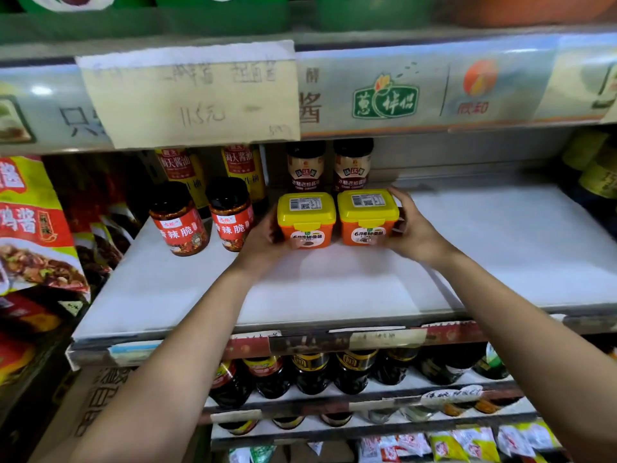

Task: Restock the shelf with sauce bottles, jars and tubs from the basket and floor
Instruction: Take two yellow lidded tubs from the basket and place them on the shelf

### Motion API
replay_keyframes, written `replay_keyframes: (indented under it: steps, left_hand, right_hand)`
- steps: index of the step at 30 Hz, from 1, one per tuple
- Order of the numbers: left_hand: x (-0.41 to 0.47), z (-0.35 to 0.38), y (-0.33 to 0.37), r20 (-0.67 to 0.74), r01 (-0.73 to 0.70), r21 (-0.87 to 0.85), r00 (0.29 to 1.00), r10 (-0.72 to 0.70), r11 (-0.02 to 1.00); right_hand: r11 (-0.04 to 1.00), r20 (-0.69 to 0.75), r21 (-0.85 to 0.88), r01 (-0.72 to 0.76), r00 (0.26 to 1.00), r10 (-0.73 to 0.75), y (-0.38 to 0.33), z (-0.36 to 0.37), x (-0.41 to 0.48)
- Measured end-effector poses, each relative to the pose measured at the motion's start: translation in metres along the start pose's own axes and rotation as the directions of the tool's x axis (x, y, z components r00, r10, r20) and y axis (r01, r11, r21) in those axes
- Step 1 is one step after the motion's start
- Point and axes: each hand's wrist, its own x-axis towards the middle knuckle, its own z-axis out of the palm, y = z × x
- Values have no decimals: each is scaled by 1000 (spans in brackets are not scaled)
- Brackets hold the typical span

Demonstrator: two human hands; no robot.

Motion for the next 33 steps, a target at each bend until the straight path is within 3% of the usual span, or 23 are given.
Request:
replay_keyframes:
  steps: [5,8,12,17,24,28,33]
  left_hand:
    - [-9,-1,7,-38,40,105,999,-37,994]
    - [-23,1,8,-157,40,170,988,-13,985]
    - [-50,1,9,-262,25,243,964,41,970]
    - [-87,7,25,-341,67,273,940,31,960]
    - [-173,4,38,-504,180,233,863,-40,956]
    - [-235,-9,38,-590,220,192,804,-67,956]
    - [-321,-31,23,-721,280,7,666,-189,960]
  right_hand:
    - [999,-177,-15,-43,983,40,-1,2,-17]
    - [995,-267,-74,-62,963,40,-4,7,-34]
    - [986,-279,-163,16,958,-62,-7,7,-57]
    - [961,-195,-228,158,959,-204,-15,10,-78]
    - [968,91,16,250,964,-250,-35,49,-108]
    - [957,289,93,275,912,-291,-47,96,-126]
    - [952,529,145,268,793,-304,-59,169,-156]
